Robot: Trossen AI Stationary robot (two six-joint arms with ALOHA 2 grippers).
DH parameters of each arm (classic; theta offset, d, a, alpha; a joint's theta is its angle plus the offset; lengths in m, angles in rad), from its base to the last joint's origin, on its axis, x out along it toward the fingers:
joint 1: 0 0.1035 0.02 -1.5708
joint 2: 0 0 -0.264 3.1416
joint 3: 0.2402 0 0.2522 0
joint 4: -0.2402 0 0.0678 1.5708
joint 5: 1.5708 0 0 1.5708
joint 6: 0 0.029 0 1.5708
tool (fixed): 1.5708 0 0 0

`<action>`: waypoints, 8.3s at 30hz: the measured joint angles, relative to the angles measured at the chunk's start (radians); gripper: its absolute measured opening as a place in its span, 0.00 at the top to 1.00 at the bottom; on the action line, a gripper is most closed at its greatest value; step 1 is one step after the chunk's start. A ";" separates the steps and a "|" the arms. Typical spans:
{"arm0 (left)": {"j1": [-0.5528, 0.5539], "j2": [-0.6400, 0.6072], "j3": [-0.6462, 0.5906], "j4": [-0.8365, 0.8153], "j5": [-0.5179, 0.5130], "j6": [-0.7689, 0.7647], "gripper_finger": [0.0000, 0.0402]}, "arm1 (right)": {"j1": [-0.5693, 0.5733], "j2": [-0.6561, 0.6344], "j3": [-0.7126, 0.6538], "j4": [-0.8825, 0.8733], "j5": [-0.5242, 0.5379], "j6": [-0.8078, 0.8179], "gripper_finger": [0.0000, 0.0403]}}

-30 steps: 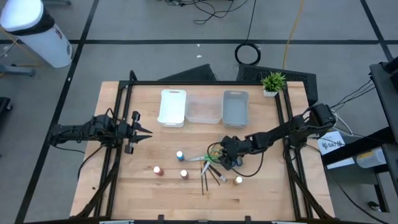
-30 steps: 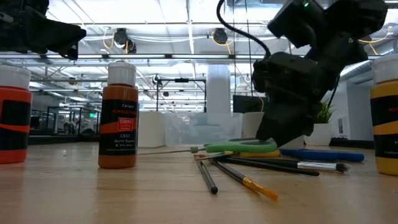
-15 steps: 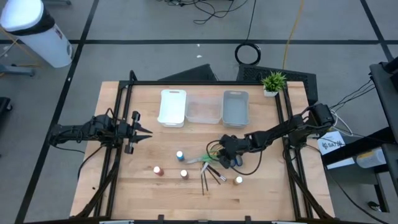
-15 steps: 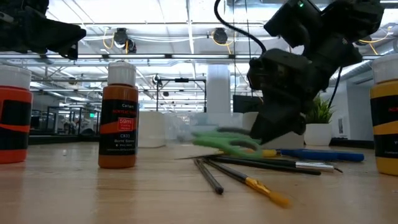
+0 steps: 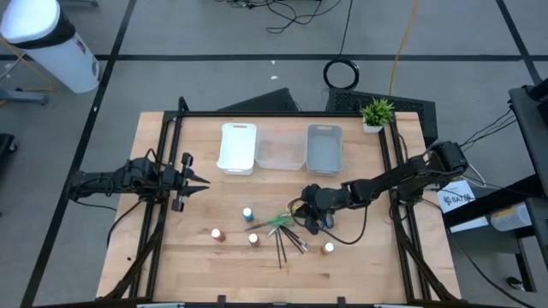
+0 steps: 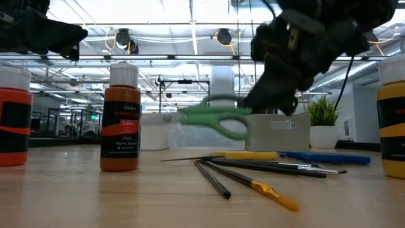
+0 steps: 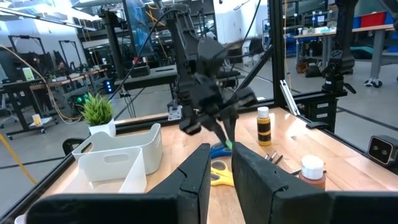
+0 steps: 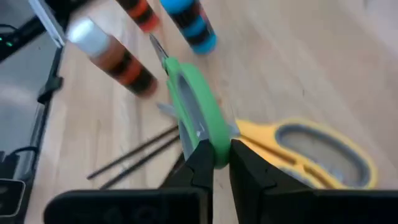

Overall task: Pick & Place Paint Supplies
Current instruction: Put the green scissors in the gray bin, then put the blue scissors in the gray bin

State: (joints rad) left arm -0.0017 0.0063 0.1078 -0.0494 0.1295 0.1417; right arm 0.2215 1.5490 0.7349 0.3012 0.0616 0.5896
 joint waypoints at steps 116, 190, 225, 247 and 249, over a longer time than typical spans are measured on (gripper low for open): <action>0.000 0.000 0.000 0.000 0.000 0.000 0.81 | 0.120 -0.224 0.011 0.207 -0.116 -0.349 0.56; 0.000 0.000 0.000 0.000 0.000 0.000 0.81 | 0.147 -0.020 0.164 -0.973 0.189 0.141 0.82; 0.000 0.000 0.000 0.000 0.000 0.000 0.81 | -0.323 -0.411 0.167 -0.974 0.354 -0.063 0.82; 0.000 0.000 0.000 0.000 0.000 0.000 0.81 | -0.478 -0.412 -0.102 -0.670 0.273 -0.045 0.82; 0.000 0.000 0.000 0.000 0.000 0.000 0.81 | -0.478 -0.412 -0.112 -0.669 0.272 -0.045 0.82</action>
State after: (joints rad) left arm -0.0015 0.0063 0.1076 -0.0494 0.1295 0.1417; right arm -0.2562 1.1374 0.6226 -0.3682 0.3340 0.5449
